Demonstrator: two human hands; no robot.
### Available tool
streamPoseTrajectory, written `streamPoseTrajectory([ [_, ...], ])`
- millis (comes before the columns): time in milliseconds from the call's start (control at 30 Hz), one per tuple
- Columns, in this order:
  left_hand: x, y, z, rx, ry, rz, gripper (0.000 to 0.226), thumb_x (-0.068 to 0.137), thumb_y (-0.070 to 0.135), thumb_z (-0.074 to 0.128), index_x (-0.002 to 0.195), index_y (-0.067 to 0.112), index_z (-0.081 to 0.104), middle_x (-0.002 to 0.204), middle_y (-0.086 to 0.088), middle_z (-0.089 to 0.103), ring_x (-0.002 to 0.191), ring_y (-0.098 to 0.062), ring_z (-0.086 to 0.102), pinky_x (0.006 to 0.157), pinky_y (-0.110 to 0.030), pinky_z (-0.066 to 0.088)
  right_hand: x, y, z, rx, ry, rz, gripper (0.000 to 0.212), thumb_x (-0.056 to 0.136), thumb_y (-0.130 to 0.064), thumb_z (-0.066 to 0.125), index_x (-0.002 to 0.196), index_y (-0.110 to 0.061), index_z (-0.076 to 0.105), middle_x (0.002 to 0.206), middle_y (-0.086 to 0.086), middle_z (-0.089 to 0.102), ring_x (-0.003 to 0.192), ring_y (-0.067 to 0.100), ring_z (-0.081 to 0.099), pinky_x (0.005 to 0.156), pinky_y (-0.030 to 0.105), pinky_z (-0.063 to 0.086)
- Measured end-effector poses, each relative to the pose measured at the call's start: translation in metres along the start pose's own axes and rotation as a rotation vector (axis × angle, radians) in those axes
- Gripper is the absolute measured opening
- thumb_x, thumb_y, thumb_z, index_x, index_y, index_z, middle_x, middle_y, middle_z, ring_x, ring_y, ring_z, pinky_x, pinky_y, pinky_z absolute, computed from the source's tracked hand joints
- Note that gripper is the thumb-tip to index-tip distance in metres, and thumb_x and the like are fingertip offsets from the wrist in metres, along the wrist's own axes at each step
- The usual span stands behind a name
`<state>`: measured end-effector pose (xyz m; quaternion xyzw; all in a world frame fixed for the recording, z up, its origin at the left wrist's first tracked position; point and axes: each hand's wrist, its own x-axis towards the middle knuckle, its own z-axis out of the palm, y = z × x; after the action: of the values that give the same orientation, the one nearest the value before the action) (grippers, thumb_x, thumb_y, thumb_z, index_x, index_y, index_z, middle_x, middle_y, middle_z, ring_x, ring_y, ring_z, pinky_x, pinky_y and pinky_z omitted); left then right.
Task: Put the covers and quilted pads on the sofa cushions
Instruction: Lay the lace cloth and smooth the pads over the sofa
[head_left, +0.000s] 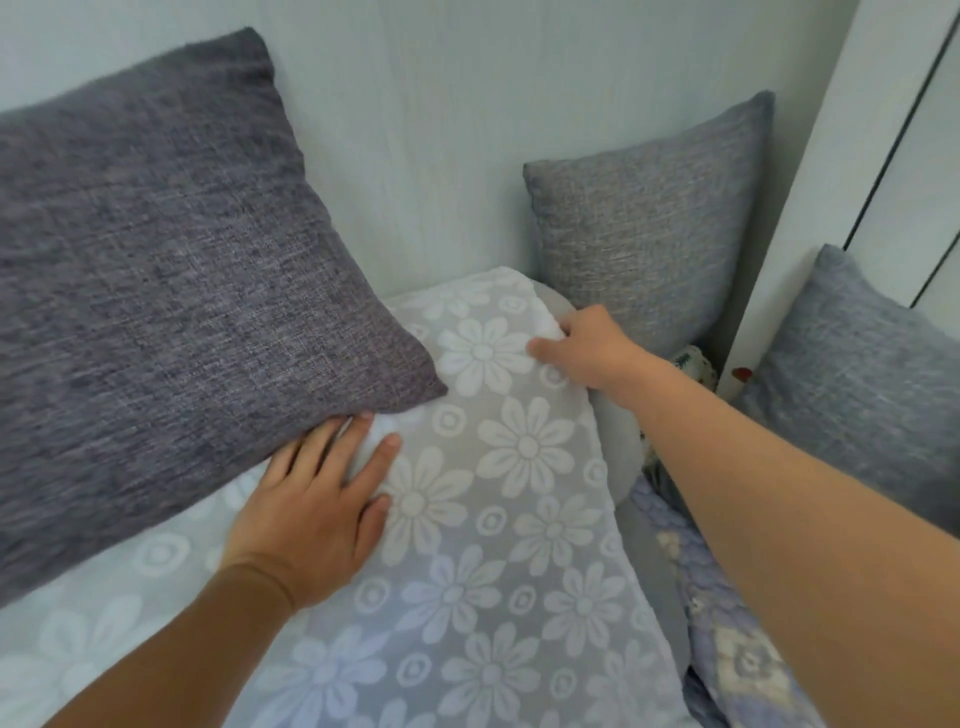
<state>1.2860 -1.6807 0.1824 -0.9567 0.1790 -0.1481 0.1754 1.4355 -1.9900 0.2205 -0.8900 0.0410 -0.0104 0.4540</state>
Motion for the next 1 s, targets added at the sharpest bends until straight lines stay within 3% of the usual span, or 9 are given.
streamPoseTrajectory([
  [167, 0.048, 0.050, -0.037, -0.104, 0.115, 0.218, 0.046, 0.081, 0.030, 0.048, 0.122, 0.013, 0.062, 0.129, -0.013, 0.056, 0.118, -0.037, 0.051, 0.098, -0.047, 0.040, 0.001, 0.012, -0.017, 0.116, 0.217, 0.034, 0.033, 0.094, -0.021, 0.064, 0.069, -0.020, 0.042, 0.074, 0.001, 0.047, 0.082, 0.023, 0.049, 0.072, 0.033, 0.041],
  [267, 0.116, 0.074, -0.042, -0.184, 0.079, 0.228, 0.058, 0.098, 0.043, 0.032, 0.154, 0.028, 0.034, 0.161, -0.007, 0.031, 0.149, -0.030, 0.024, 0.122, -0.044, 0.018, 0.007, 0.012, -0.010, 0.026, 0.265, -0.029, 0.027, 0.093, -0.025, 0.066, 0.077, -0.022, 0.044, 0.088, 0.002, 0.055, 0.088, 0.023, 0.054, 0.072, 0.034, 0.043],
  [400, 0.152, 0.083, -0.009, -0.045, 0.072, 0.149, 0.063, 0.099, 0.058, 0.010, 0.159, 0.042, 0.000, 0.169, 0.003, -0.003, 0.155, -0.023, -0.006, 0.124, -0.048, -0.001, -0.002, 0.038, -0.009, 0.268, 0.347, -0.041, 0.031, 0.087, -0.041, 0.073, 0.084, -0.018, 0.053, 0.086, -0.001, 0.062, 0.082, 0.018, 0.059, 0.070, 0.030, 0.047],
  [500, 0.149, 0.083, 0.000, 0.002, 0.134, 0.149, 0.064, 0.097, 0.060, 0.007, 0.159, 0.042, 0.004, 0.169, 0.003, 0.004, 0.155, -0.023, 0.001, 0.123, -0.049, 0.004, -0.040, 0.079, -0.005, 0.635, 0.084, -0.001, 0.031, 0.091, -0.042, 0.071, 0.090, -0.014, 0.059, 0.084, 0.007, 0.071, 0.076, 0.020, 0.067, 0.062, 0.030, 0.055],
  [600, 0.158, 0.090, -0.003, -0.022, 0.104, 0.127, 0.063, 0.095, 0.060, 0.012, 0.154, 0.044, 0.025, 0.165, 0.006, 0.024, 0.152, -0.020, 0.018, 0.120, -0.048, 0.016, -0.081, 0.117, 0.007, 0.692, -0.106, -0.022, 0.017, 0.091, -0.028, 0.072, 0.093, -0.013, 0.064, 0.086, 0.003, 0.074, 0.077, 0.017, 0.067, 0.064, 0.025, 0.053],
  [733, 0.185, 0.109, -0.020, -0.017, 0.175, 0.052, 0.040, 0.104, 0.050, 0.029, 0.115, 0.030, 0.062, 0.120, -0.002, 0.058, 0.115, -0.031, 0.051, 0.088, -0.045, 0.038, -0.110, 0.155, 0.016, 0.612, -0.337, 0.121, 0.023, 0.091, -0.020, 0.072, 0.106, -0.002, 0.072, 0.102, 0.012, 0.076, 0.096, 0.030, 0.073, 0.088, 0.041, 0.059],
  [833, 0.195, 0.123, -0.021, 0.045, 0.209, 0.140, 0.023, 0.105, 0.033, 0.038, 0.124, 0.028, 0.049, 0.127, -0.008, 0.046, 0.118, -0.031, 0.042, 0.088, -0.047, 0.038, -0.113, 0.170, 0.019, 0.558, 0.013, 0.106, 0.025, 0.090, -0.021, 0.074, 0.082, 0.002, 0.070, 0.074, 0.007, 0.071, 0.067, 0.024, 0.067, 0.066, 0.038, 0.057],
  [900, 0.216, 0.115, -0.020, 0.012, 0.188, 0.310, 0.037, 0.104, 0.030, 0.040, 0.140, 0.037, 0.039, 0.147, -0.003, 0.035, 0.130, -0.029, 0.034, 0.095, -0.049, 0.038, -0.110, 0.173, 0.023, 0.450, 0.336, 0.033, 0.039, 0.089, -0.021, 0.075, 0.065, 0.001, 0.052, 0.059, 0.004, 0.046, 0.055, 0.016, 0.043, 0.053, 0.031, 0.035],
  [1000, 0.241, 0.102, -0.038, -0.126, 0.027, 0.433, 0.037, 0.094, 0.046, 0.039, 0.129, 0.047, 0.049, 0.141, 0.007, 0.051, 0.126, -0.029, 0.044, 0.098, -0.050, 0.043, -0.107, 0.176, 0.045, 0.576, 0.311, 0.044, 0.036, 0.092, -0.022, 0.072, 0.067, -0.010, 0.050, 0.062, 0.003, 0.042, 0.053, 0.012, 0.039, 0.049, 0.028, 0.031],
])
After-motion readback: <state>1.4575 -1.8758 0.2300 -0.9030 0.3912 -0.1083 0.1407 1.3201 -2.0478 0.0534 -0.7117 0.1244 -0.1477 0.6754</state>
